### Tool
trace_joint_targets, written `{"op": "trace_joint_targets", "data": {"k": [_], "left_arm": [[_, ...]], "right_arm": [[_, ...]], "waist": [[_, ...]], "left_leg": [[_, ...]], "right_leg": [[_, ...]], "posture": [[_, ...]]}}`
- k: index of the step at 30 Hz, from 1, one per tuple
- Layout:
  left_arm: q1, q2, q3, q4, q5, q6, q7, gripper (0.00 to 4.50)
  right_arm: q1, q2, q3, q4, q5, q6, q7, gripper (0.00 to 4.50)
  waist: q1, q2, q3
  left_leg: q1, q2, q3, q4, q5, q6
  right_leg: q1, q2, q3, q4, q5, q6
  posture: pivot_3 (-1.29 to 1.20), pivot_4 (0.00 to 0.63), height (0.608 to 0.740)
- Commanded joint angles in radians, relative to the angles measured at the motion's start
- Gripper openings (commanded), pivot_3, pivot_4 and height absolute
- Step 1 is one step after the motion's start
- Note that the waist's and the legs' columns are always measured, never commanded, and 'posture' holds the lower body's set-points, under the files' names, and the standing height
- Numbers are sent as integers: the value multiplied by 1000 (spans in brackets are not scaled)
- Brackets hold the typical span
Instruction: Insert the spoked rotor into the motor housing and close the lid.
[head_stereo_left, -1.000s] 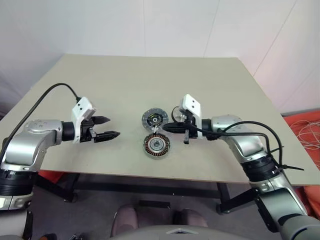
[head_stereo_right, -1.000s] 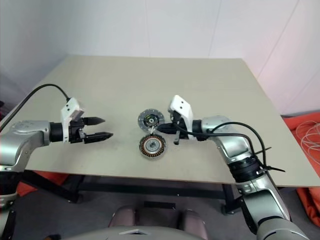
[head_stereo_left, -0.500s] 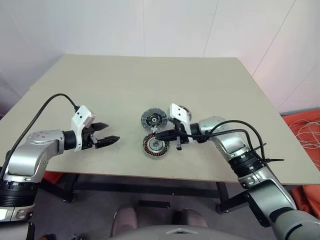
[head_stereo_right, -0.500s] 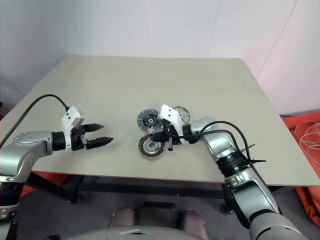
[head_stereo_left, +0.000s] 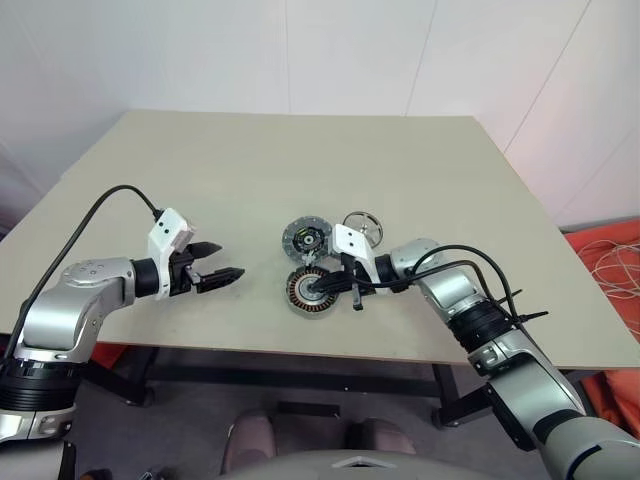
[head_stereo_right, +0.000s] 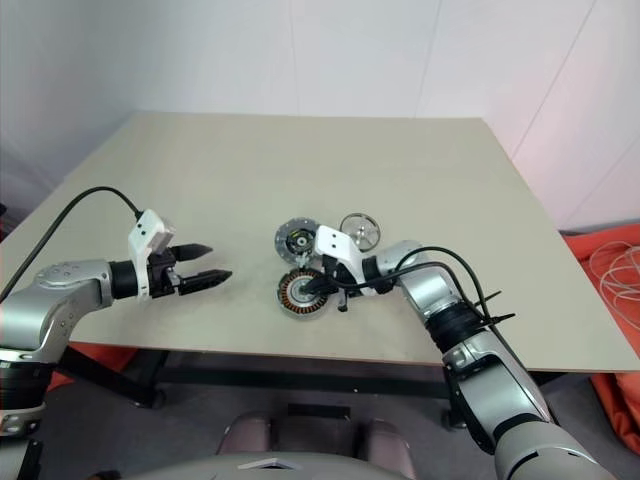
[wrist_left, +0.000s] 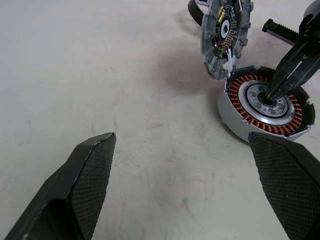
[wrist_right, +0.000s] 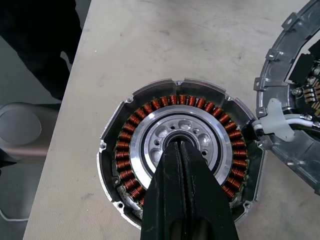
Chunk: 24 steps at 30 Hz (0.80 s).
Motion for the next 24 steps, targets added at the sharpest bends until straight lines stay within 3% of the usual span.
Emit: {"op": "trace_joint_targets", "data": {"k": [1, 9, 24], "left_arm": [[-21, 10, 6, -31, -13, -8, 0, 4500], [-20, 7, 1, -26, -11, -17, -1, 4500], [-33, -2, -13, -19, -7, -21, 9, 4500]], "right_arm": [[-6, 5, -23, -5, 10, 19, 5, 24], [-55, 49, -123, -77, 106, 98, -9, 24], [-33, 41, -3, 106, -53, -33, 2, 24]], "waist": [[0, 0, 0], [-1, 0, 0], [-1, 0, 0]], "left_leg": [[0, 0, 0, 0, 0, 0], [-3, 0, 0, 0, 0, 0], [-2, 0, 0, 0, 0, 0]], "right_leg": [[0, 0, 0, 0, 0, 0], [-3, 0, 0, 0, 1, -1], [-2, 0, 0, 0, 1, -1]], "posture": [[0, 0, 740], [0, 0, 740], [0, 0, 740]]}}
